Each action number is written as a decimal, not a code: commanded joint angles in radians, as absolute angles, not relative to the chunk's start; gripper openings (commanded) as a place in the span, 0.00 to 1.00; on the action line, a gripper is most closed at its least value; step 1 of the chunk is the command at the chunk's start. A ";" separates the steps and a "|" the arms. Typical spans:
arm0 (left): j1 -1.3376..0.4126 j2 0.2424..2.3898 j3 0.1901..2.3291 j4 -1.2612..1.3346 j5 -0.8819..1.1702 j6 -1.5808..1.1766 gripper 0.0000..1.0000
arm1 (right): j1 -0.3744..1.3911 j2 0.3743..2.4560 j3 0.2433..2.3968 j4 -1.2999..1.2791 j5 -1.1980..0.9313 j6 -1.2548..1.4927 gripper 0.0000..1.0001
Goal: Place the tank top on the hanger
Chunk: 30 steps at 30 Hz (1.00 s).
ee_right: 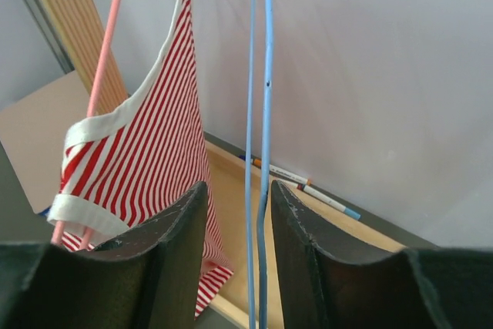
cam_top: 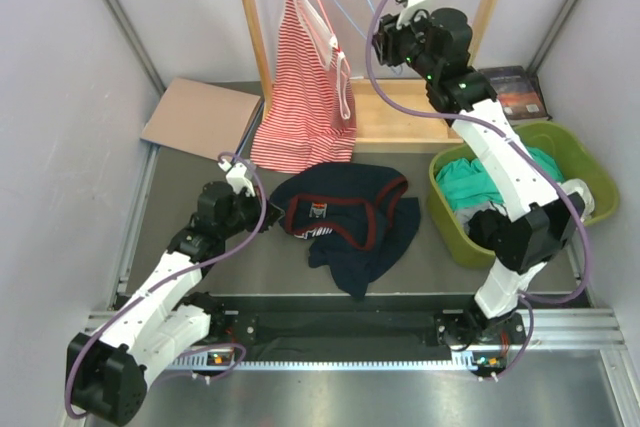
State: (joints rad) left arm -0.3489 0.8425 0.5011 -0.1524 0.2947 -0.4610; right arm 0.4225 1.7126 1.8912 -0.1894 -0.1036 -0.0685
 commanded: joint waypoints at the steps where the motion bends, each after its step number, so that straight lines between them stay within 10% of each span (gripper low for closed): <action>1: -0.351 0.815 0.522 -0.149 0.282 -0.451 0.00 | 0.417 1.755 1.970 -0.230 -0.092 -0.104 0.39; 8: -0.351 0.816 0.522 -0.152 0.279 -0.451 0.00 | 0.417 1.760 1.973 -0.226 -0.080 -0.110 0.00; 24: -0.351 0.821 0.523 -0.147 0.273 -0.448 0.00 | 0.420 1.528 1.901 -0.172 -0.005 -0.084 0.00; 30: -0.351 0.819 0.528 -0.140 0.275 -0.443 0.00 | 0.425 1.250 1.533 -0.181 0.178 -0.008 0.00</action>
State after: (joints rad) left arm -0.3489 0.8288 0.5011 -0.1745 0.2756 -0.4603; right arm 0.4236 1.4502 1.7004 -0.2138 0.0422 -0.0750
